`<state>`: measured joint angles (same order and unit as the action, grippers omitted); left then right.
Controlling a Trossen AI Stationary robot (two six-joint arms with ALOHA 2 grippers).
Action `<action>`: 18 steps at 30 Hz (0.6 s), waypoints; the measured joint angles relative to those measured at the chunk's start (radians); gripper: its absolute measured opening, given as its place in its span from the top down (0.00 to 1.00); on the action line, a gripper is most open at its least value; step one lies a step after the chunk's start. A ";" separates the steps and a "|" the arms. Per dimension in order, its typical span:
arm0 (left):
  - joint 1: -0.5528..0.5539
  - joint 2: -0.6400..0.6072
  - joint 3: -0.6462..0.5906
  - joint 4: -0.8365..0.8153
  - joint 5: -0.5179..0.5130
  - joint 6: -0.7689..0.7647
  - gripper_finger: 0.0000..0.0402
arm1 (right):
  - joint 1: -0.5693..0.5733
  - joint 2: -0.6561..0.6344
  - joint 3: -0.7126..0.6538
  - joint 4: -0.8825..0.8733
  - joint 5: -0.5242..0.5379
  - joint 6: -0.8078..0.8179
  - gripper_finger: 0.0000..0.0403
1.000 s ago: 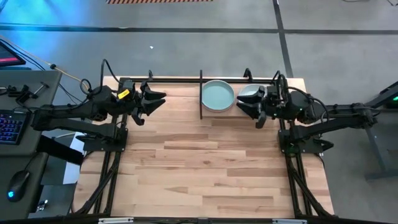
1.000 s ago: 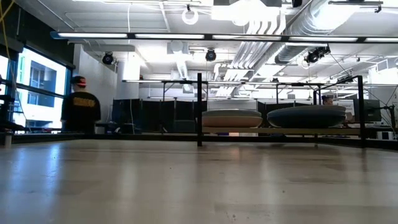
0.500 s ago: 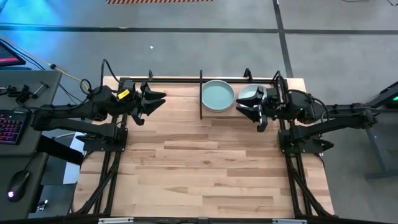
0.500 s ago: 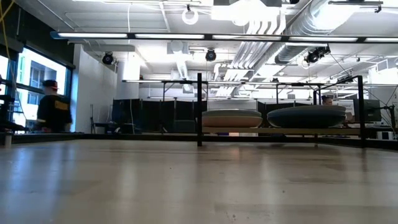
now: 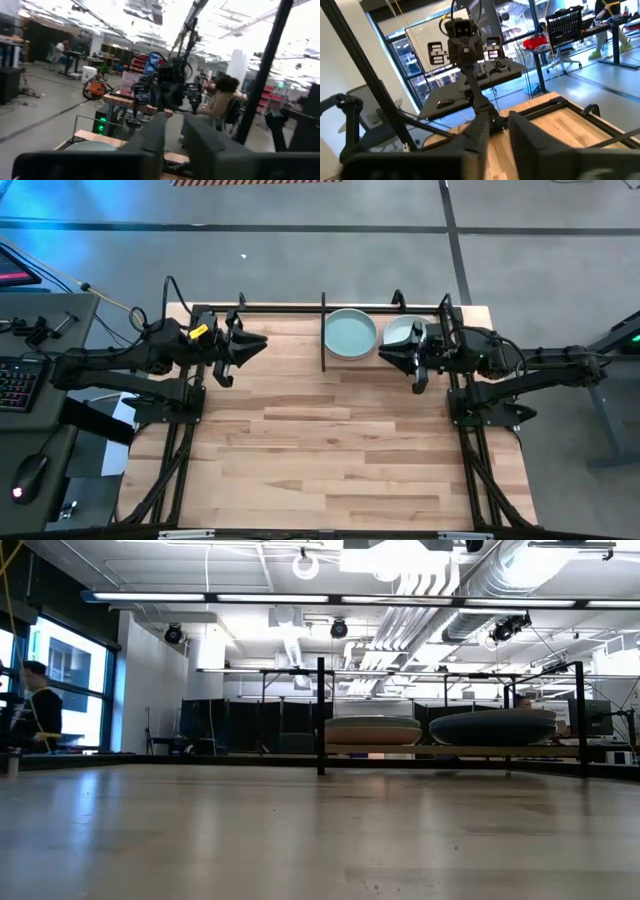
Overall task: Place and stack plates onto a shelf
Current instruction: Return to Home Position
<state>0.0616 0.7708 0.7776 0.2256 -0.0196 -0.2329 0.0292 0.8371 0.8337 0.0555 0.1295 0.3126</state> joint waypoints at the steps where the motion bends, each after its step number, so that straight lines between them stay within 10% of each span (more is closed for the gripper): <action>1: 0.000 0.000 0.000 -0.004 0.013 0.003 0.89 | 0.000 0.000 0.000 -0.007 -0.006 0.000 0.89; 18: -0.001 -0.026 -0.246 0.202 0.032 -0.053 1.00 | 0.000 0.000 0.000 -0.015 -0.030 0.020 1.00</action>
<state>0.0608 0.7452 0.5316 0.4274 0.0120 -0.2859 0.0292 0.8371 0.8337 0.0406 0.0998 0.3323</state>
